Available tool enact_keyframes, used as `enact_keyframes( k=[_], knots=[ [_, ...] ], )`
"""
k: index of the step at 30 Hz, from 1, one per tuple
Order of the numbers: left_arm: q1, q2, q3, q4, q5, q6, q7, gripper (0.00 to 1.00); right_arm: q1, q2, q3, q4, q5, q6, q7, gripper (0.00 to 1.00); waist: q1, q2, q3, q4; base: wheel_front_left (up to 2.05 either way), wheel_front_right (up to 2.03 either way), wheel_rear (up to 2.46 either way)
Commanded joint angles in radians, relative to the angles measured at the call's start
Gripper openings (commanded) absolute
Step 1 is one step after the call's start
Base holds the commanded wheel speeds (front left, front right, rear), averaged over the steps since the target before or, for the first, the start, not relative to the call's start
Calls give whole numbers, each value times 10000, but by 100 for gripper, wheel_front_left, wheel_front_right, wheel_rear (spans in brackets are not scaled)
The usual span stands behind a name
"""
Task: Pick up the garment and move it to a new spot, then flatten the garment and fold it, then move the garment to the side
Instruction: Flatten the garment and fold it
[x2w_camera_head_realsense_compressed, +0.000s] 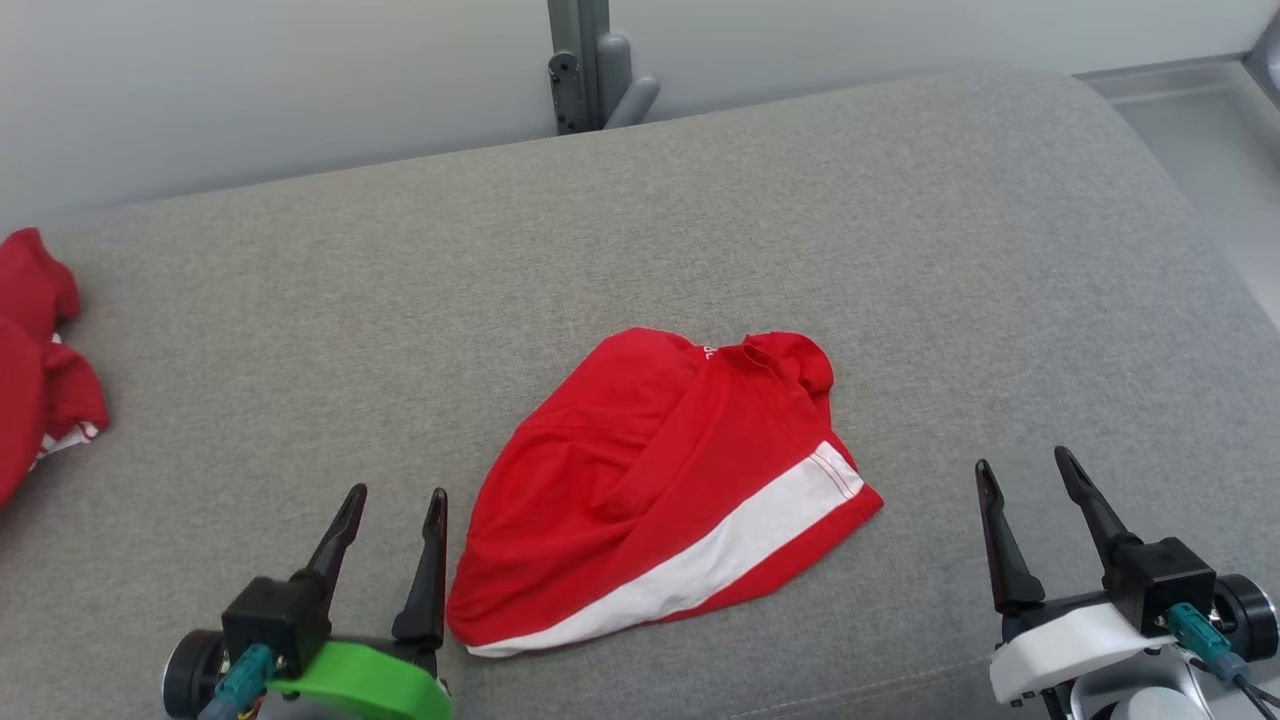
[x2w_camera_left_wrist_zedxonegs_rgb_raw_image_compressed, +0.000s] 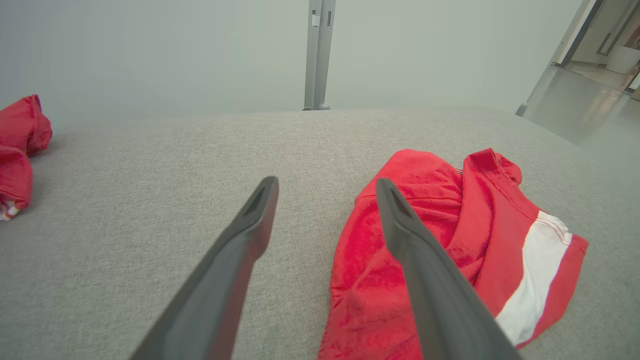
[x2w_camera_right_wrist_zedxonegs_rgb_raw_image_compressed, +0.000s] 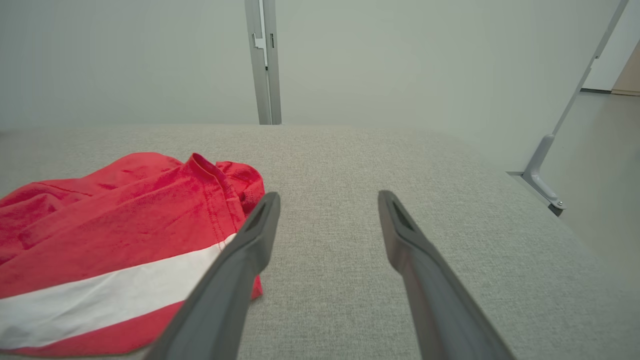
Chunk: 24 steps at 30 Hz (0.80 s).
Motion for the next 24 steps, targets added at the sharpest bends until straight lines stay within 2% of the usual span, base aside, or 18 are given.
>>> enact_keyframes(
  k=[1, 10, 18, 19, 20, 24],
  knots=[
    [664, -169, 501, -196, 469, -182, -30, 100, 213, -49, -17, 42, -2, -14, 0, 100, 0, 0, -717, 785, 0, 0, 0],
    [2799, -1099, 2457, -59, 2150, -1565, -31, 100, 453, -106, -18, 167, -56, -15, 0, 100, 0, 0, -1060, 1346, 0, 0, 0],
    [3459, -1834, 3938, 507, 3067, -3013, -33, 100, 499, -4, 16, 426, -146, -15, 0, 100, 0, 0, -1142, 1649, 0, 0, 0],
    [3459, -1834, 3938, 507, 3067, -3013, -33, 100, 499, -4, 16, 426, -146, -15, 0, 100, 0, 0, -1142, 1649, 0, 0, 0],
    [3533, -2029, 4227, 594, 3264, -3268, -31, 100, 507, 29, 45, 527, -145, -15, 0, 100, 0, 0, -1157, 1695, 0, 0, 0],
    [3547, -2298, 4707, 685, 3532, -3591, -33, 100, 462, 76, 70, 640, -124, -15, 0, 100, 0, 0, -1154, 1756, 0, 0, 0]
  ],
)
